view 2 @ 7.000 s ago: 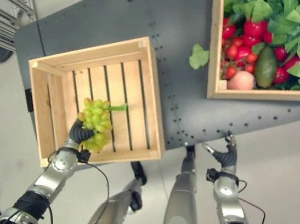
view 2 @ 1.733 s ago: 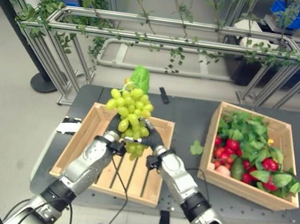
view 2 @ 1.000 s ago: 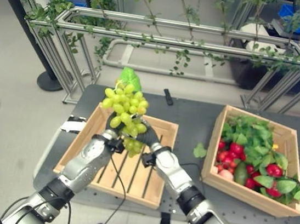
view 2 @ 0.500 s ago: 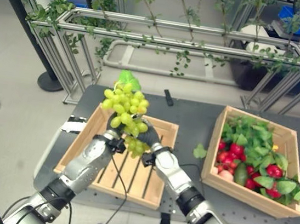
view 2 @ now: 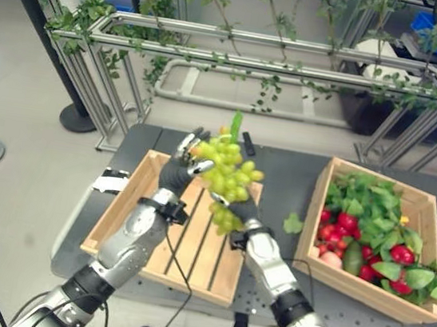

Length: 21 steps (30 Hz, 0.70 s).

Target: Pick up the fruits from the basket on one side to the basket on the other side

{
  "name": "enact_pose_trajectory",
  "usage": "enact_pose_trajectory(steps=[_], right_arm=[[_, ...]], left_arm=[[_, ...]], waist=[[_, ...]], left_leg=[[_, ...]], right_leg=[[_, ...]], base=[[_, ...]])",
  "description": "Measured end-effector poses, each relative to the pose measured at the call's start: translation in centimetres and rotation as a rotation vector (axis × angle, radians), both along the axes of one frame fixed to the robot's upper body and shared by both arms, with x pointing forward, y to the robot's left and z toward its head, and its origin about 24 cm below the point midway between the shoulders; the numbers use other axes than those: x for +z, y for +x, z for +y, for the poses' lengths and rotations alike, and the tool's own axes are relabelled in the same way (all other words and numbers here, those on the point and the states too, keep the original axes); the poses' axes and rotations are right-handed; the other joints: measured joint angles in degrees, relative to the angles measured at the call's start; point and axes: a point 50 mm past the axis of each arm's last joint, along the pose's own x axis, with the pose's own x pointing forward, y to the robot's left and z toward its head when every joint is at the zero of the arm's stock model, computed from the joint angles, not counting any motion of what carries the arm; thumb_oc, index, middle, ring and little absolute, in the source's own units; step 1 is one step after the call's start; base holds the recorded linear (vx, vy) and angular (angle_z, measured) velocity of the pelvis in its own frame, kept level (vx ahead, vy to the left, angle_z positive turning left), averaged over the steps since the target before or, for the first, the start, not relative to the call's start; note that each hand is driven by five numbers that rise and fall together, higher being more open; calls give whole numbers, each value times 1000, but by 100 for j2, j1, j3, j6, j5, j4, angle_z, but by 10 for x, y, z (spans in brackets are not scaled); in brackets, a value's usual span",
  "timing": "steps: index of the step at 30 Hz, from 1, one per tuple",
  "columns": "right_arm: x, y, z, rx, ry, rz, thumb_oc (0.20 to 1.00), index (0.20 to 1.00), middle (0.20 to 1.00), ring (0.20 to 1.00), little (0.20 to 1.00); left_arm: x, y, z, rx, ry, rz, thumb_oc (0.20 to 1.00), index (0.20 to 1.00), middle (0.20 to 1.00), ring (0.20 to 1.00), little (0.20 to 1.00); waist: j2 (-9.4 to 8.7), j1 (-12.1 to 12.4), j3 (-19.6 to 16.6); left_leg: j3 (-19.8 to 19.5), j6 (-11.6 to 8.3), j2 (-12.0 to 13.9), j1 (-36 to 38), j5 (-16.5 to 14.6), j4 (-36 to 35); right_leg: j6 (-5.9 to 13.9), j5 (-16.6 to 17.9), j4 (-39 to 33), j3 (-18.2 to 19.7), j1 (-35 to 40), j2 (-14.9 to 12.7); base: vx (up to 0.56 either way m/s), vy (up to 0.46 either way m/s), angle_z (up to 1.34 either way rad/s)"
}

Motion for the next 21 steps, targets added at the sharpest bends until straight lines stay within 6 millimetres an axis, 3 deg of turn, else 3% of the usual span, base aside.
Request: enact_pose_trajectory(steps=[6,12,13,14,15,16,17,18,21], right_arm=[[-7,-22,-50,-144,-44,15,200,200,200,200,200],[0,-33,-74,-211,-78,-19,200,200,200,200,200],[0,-36,-79,-222,-89,-20,200,200,200,200,200],[0,-37,-81,-227,-95,-18,200,200,200,200,200],[2,-42,-85,-227,-107,-26,200,200,200,200,200],[11,-43,-85,-221,-106,-66,200,200,200,200,200],[20,-51,-87,-212,-117,-108,200,200,200,200,200],[20,-54,-89,-220,-115,-113,200,200,200,200,200],[8,-67,-93,-264,-83,-72,200,200,200,200,200]], left_arm=[[-32,-18,49,175,20,96,1000,1000,1000,1000,1000],[-48,-26,59,211,32,154,1000,1000,1000,1000,1000],[-55,-26,62,220,40,182,1000,1000,1000,1000,1000],[-58,-27,62,221,41,193,1000,1000,1000,1000,1000],[-61,-30,65,235,64,199,1000,1000,1000,1000,1000],[-64,-33,68,246,75,206,1000,1000,1000,1000,1000],[-65,-35,73,263,90,210,1000,1000,1000,1000,1000],[-66,-36,75,272,94,209,1000,1000,1000,1000,1000],[-59,-32,82,282,110,178,1000,1000,1000,1000,1000]], waist=[[223,124,174],[274,110,485],[258,85,495],[232,67,509],[-63,94,553],[-147,72,563],[-47,-99,508],[-5,-249,487],[-399,-257,532]], left_leg=[[-137,-27,122,-129,18,95],[-289,-8,119,-529,31,463],[-480,31,60,-608,10,580],[-583,66,-27,-621,-46,663],[-1080,-252,-866,-810,-769,1753],[-1285,138,-1438,-826,-980,2089],[-1396,676,-1795,-673,-1062,1932],[-1435,834,-1783,-624,-1135,1922],[-1625,851,-1770,-400,-1155,1623]], right_leg=[[-67,-58,0,-138,2,129],[-149,-73,1,-246,-118,166],[-175,-85,2,-247,-129,127],[-174,-84,1,-200,-132,65],[-158,-38,37,-37,-233,-375],[-112,-6,54,46,-271,-569],[66,7,107,120,-272,-568],[129,-34,187,173,-288,-517],[241,-31,316,493,-334,-496]], base=[[-59,-80,10],[-136,-50,18],[-94,-43,-6],[-79,11,-34],[-29,46,-60],[-19,95,-60],[-28,124,-14],[-51,142,11],[-91,166,-3]])
